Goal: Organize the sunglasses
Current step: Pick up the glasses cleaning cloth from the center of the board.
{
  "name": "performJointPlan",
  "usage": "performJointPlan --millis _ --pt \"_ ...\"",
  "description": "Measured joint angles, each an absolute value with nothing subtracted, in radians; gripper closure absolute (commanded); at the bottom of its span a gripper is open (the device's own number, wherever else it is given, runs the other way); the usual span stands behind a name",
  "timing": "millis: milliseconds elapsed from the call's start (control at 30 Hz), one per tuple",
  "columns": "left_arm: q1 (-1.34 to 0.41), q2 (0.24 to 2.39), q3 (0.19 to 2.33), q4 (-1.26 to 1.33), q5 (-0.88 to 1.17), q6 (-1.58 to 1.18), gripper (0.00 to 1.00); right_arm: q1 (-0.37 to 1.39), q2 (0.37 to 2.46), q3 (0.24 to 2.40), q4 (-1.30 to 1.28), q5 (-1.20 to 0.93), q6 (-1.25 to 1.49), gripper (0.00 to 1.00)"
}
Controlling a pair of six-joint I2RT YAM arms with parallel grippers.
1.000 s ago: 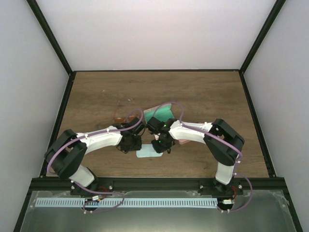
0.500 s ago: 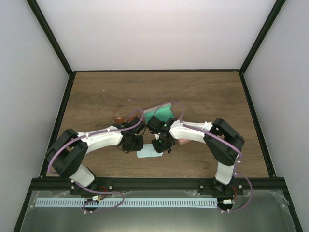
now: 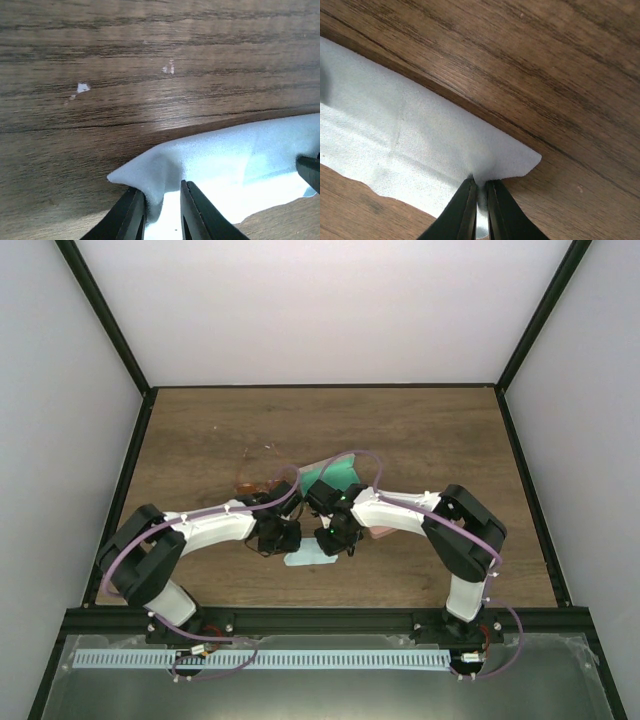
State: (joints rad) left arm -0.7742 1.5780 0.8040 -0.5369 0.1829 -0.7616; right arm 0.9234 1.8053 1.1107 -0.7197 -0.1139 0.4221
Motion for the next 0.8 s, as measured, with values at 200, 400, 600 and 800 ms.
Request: performJointPlan --millis 200,400,600,800 --pt "-0.774 1.581 0.804 -0.533 0.187 -0.762 0.83 0.922 1.805 1.111 -0.72 -0.116 0.422 0.91" --pt "-0.775 1.58 0.805 -0.528 0.191 -0.77 0.67 0.922 1.805 1.11 -0.718 -0.115 0.422 0.92" --pt "-0.776 1.577 0.805 -0.526 0.196 -0.78 0.68 0.921 1.805 1.11 -0.717 -0.116 0.421 0.92" --pt "-0.776 1.577 0.805 -0.529 0.191 -0.781 0.69 0.921 1.805 1.11 -0.717 -0.116 0.421 0.92"
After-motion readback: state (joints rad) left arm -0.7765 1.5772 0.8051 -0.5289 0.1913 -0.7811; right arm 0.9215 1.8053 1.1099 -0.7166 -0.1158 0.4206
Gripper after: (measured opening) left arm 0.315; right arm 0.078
